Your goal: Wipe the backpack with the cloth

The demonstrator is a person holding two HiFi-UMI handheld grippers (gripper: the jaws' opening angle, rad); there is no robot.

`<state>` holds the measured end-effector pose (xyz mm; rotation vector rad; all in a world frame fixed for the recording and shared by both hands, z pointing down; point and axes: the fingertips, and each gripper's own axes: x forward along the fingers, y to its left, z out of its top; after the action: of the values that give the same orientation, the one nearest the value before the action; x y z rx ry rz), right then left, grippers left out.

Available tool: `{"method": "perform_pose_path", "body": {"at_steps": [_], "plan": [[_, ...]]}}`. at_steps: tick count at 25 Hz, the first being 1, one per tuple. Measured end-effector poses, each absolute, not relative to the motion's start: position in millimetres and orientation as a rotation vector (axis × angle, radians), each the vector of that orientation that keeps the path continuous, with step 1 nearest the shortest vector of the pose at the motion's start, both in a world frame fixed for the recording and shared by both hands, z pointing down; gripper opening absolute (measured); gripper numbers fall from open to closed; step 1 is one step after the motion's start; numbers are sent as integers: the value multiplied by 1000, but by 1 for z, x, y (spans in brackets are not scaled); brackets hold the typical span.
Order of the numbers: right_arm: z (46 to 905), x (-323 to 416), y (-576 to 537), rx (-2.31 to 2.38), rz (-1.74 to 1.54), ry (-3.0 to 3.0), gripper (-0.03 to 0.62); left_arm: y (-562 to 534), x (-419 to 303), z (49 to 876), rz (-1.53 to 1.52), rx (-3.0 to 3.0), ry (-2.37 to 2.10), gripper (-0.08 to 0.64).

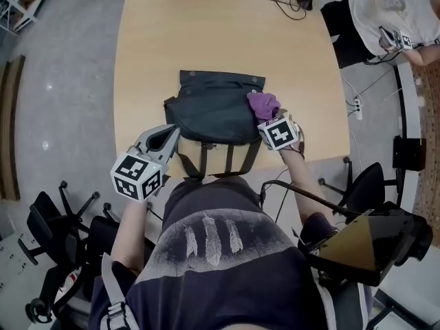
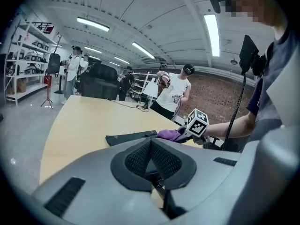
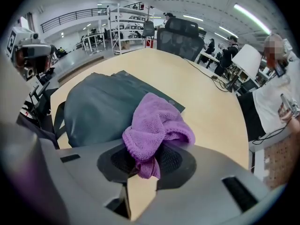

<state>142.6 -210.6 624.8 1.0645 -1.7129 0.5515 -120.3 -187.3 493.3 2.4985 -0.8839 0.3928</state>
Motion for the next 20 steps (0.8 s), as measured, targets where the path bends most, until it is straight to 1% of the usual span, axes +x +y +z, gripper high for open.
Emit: {"method": "perform_pose_path", "body": {"at_steps": [8, 10, 17, 20], "plan": [[616, 80, -202, 1001, 507, -1775, 98, -186, -131, 494, 372, 2531, -841, 6], [615, 58, -196, 975, 526, -1803, 98, -184, -136, 493, 372, 2535, -838, 6], [618, -33, -191, 804, 429, -1912, 98, -179, -156, 496, 368, 2535, -841, 6], [616, -68, -182, 737, 510, -2005, 98, -176, -160, 493, 360, 2544, -836, 6]]}}
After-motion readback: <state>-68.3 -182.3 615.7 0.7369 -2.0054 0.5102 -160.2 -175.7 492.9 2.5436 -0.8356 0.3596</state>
